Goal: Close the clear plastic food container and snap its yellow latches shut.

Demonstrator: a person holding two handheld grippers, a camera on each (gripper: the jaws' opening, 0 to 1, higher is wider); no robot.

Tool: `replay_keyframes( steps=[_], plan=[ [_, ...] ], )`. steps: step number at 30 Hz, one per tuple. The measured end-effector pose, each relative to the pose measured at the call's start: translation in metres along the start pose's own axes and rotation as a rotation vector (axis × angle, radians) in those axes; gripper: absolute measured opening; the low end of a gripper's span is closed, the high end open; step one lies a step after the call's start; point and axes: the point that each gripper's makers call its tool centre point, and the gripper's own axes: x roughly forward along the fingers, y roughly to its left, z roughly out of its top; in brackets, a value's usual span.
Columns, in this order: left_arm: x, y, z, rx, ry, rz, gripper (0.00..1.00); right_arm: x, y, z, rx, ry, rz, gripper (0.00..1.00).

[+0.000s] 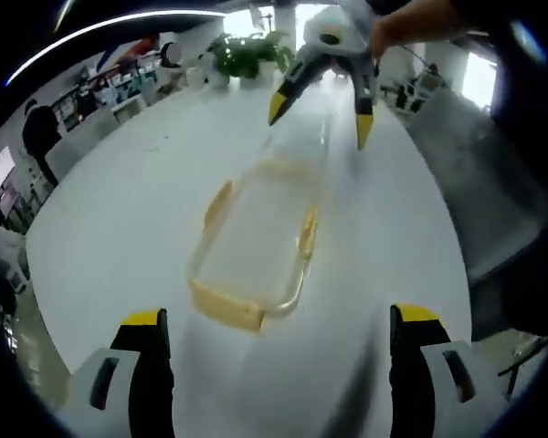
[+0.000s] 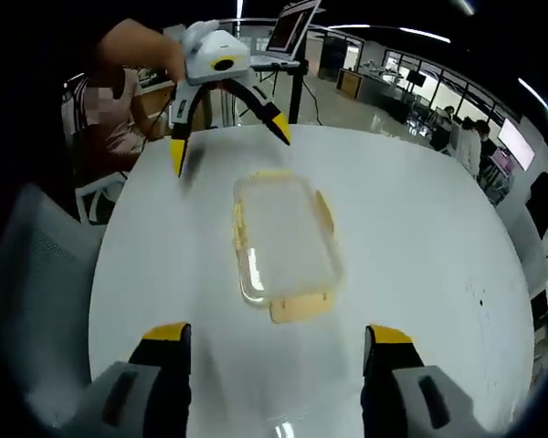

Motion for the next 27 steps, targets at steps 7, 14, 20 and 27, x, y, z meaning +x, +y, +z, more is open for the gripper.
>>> replay_keyframes(
  steps=[7, 14, 20, 27],
  plan=[
    [0.003, 0.016, -0.003, -0.002, 0.001, -0.028, 0.97, 0.008, -0.013, -0.002, -0.051, 0.027, 0.028, 0.75],
    [0.009, 0.012, -0.019, 0.061, 0.075, -0.134, 0.89, 0.027, -0.007, -0.004, -0.164, 0.085, 0.104, 0.69],
    [0.016, 0.019, -0.022, 0.092, 0.096, -0.134, 0.84, 0.043, -0.010, -0.001, -0.231, 0.105, 0.126, 0.61],
    [0.019, 0.025, -0.022, 0.147, 0.116, -0.161, 0.63, 0.050, -0.016, -0.002, -0.247, 0.118, 0.141, 0.42]
  ],
)
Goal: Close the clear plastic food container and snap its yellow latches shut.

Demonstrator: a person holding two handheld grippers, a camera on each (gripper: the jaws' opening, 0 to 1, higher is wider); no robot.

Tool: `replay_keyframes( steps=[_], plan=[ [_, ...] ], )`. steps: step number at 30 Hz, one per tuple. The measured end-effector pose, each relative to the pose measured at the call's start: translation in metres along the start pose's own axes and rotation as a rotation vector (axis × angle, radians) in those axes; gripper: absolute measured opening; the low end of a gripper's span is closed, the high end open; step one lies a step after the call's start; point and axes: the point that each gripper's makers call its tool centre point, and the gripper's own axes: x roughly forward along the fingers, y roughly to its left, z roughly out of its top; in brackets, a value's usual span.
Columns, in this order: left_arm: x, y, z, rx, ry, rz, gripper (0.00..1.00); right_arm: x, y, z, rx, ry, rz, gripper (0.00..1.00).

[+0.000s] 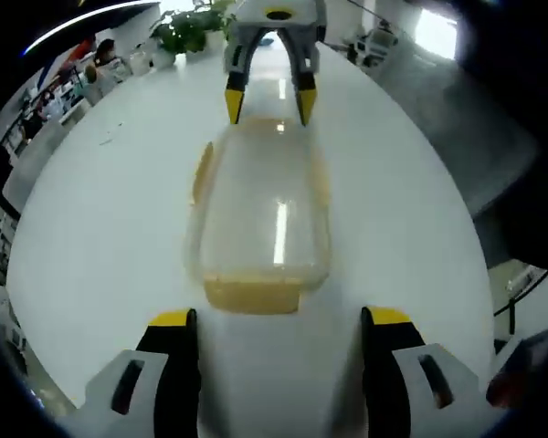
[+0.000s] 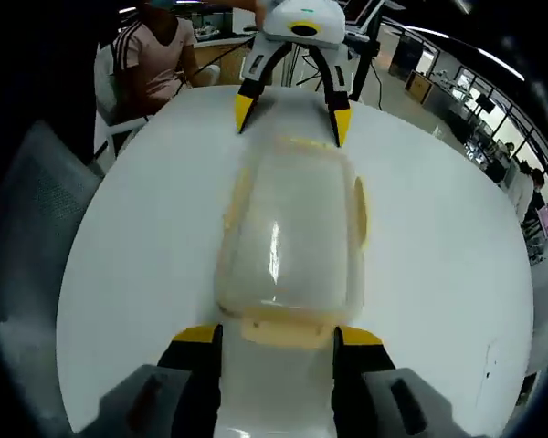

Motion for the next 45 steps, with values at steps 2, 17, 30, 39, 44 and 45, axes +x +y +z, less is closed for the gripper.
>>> replay_keyframes(
  steps=[2, 17, 30, 39, 44, 45],
  plan=[
    [0.000, 0.003, 0.004, 0.010, -0.022, 0.000, 0.51, 0.001, -0.003, 0.001, -0.001, 0.002, -0.008, 0.38],
    [0.006, 0.007, 0.009, 0.051, 0.002, 0.004, 0.37, 0.007, -0.001, 0.005, 0.100, -0.003, 0.014, 0.38],
    [0.005, 0.007, 0.008, -0.015, 0.034, 0.028, 0.35, 0.005, -0.003, 0.006, 0.077, 0.030, 0.030, 0.36],
    [-0.017, 0.009, 0.020, -0.053, 0.020, 0.061, 0.35, -0.015, -0.010, 0.014, 0.057, 0.037, 0.040, 0.36],
    [-0.034, 0.008, 0.031, -0.068, 0.012, 0.078, 0.35, -0.034, -0.014, 0.022, 0.035, 0.051, 0.029, 0.36],
    [-0.037, 0.008, 0.034, -0.075, 0.010, 0.079, 0.35, -0.039, -0.015, 0.024, 0.032, 0.053, 0.026, 0.36]
  ],
)
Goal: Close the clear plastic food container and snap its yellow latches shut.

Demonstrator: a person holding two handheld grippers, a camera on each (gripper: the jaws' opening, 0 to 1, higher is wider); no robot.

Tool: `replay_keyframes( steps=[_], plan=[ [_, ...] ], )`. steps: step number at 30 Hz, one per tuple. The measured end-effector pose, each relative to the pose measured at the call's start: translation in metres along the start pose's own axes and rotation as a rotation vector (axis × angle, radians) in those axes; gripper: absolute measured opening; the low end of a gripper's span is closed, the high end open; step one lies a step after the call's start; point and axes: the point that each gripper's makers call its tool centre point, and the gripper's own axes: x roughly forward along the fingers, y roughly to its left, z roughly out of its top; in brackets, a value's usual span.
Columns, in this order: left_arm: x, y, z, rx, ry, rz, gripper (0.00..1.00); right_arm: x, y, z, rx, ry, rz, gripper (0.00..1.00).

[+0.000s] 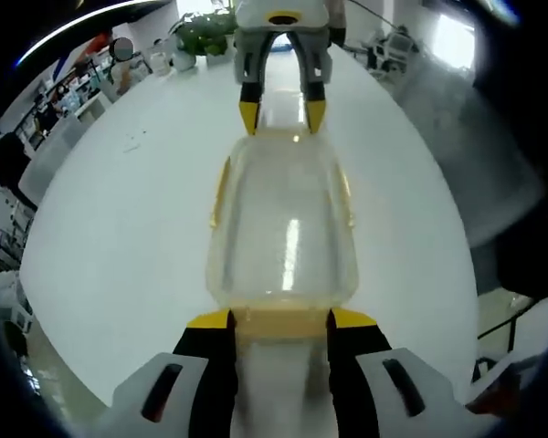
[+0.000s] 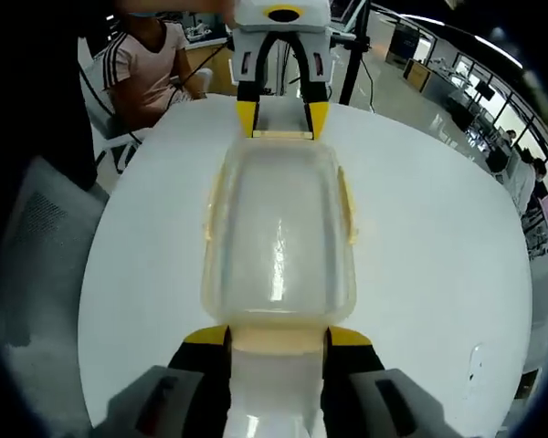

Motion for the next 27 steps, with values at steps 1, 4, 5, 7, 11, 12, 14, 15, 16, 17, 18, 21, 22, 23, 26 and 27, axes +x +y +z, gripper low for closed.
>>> replay_keyframes(
  steps=[1, 4, 5, 7, 11, 12, 14, 15, 16, 17, 18, 21, 22, 23, 26, 27],
  plan=[
    [-0.005, 0.000, 0.003, -0.010, -0.004, -0.001, 0.35, -0.006, -0.001, 0.002, -0.004, 0.003, -0.001, 0.36],
    [-0.017, 0.001, 0.010, -0.012, -0.008, 0.016, 0.35, -0.021, -0.004, 0.008, -0.019, 0.010, -0.006, 0.36],
    [-0.023, 0.002, 0.014, -0.008, -0.005, 0.030, 0.35, -0.028, -0.006, 0.011, -0.023, 0.012, -0.010, 0.36],
    [-0.033, 0.003, 0.019, -0.012, -0.009, 0.048, 0.35, -0.037, -0.010, 0.015, -0.039, 0.012, -0.027, 0.36],
    [-0.045, 0.004, 0.025, -0.003, -0.015, 0.072, 0.35, -0.048, -0.010, 0.019, -0.051, 0.007, -0.043, 0.36],
    [-0.047, 0.003, 0.028, 0.001, -0.013, 0.077, 0.35, -0.050, -0.010, 0.019, -0.062, 0.009, -0.051, 0.36],
    [-0.051, 0.003, 0.032, 0.007, -0.010, 0.092, 0.35, -0.053, -0.010, 0.019, -0.073, 0.012, -0.064, 0.36],
    [-0.053, 0.003, 0.034, 0.007, -0.009, 0.098, 0.35, -0.055, -0.010, 0.019, -0.072, 0.011, -0.071, 0.36],
    [-0.054, 0.003, 0.037, 0.007, -0.006, 0.104, 0.35, -0.058, -0.009, 0.018, -0.069, 0.008, -0.072, 0.36],
    [-0.055, 0.002, 0.037, 0.009, -0.004, 0.105, 0.35, -0.059, -0.009, 0.018, -0.073, 0.003, -0.074, 0.36],
    [-0.056, 0.001, 0.039, 0.011, 0.002, 0.109, 0.35, -0.061, -0.008, 0.018, -0.075, -0.001, -0.074, 0.36],
    [-0.058, -0.003, 0.042, 0.006, 0.014, 0.120, 0.35, -0.063, -0.006, 0.018, -0.079, -0.015, -0.073, 0.36],
    [-0.059, -0.004, 0.043, 0.006, 0.018, 0.123, 0.35, -0.063, -0.003, 0.017, -0.081, -0.018, -0.068, 0.36],
    [-0.058, -0.007, 0.043, 0.002, 0.023, 0.124, 0.35, -0.062, -0.003, 0.017, -0.084, -0.018, -0.067, 0.36],
    [-0.058, -0.010, 0.044, -0.008, 0.035, 0.127, 0.35, -0.062, 0.000, 0.015, -0.093, -0.017, -0.061, 0.36],
    [-0.058, -0.010, 0.044, -0.009, 0.039, 0.132, 0.35, -0.062, 0.000, 0.015, -0.092, -0.021, -0.060, 0.36]
  ],
)
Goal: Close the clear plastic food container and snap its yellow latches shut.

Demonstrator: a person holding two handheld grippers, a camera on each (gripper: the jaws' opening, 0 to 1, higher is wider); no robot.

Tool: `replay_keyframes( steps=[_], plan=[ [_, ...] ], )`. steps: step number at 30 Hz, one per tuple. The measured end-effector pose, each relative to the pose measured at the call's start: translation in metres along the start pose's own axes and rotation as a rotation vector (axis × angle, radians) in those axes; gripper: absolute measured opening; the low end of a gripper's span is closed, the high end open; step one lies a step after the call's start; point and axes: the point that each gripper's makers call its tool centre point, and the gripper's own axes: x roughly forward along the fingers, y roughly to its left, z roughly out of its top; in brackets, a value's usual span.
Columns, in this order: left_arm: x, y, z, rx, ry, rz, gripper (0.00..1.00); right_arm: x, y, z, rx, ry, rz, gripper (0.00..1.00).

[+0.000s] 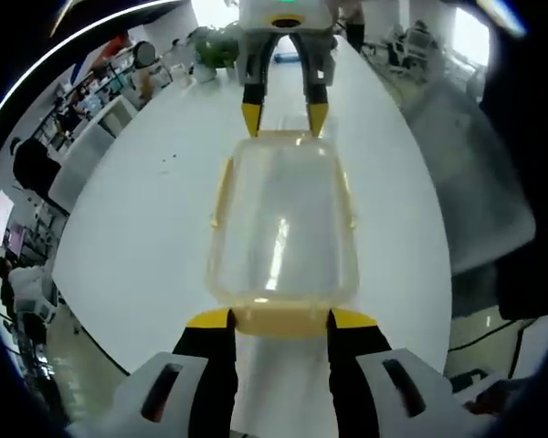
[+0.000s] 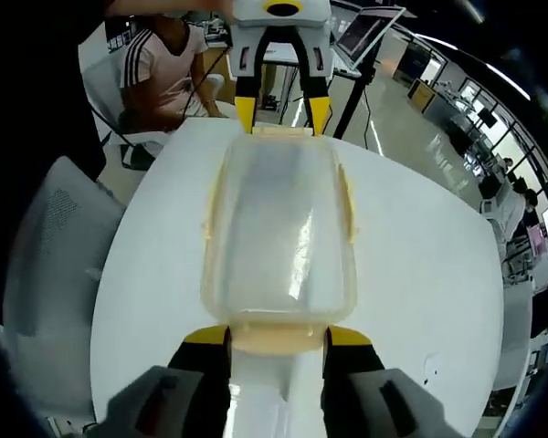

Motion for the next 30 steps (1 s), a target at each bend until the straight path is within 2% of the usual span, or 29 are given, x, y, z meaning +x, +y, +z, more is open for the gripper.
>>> replay_keyframes(
  steps=[14, 30],
  plan=[
    [0.000, -0.004, 0.009, -0.011, 0.014, 0.009, 0.35, -0.006, 0.004, -0.006, -0.002, -0.025, 0.002, 0.36],
    [0.015, -0.010, 0.036, 0.002, 0.025, 0.015, 0.35, -0.017, 0.010, -0.036, 0.001, -0.026, 0.005, 0.36]
  ],
)
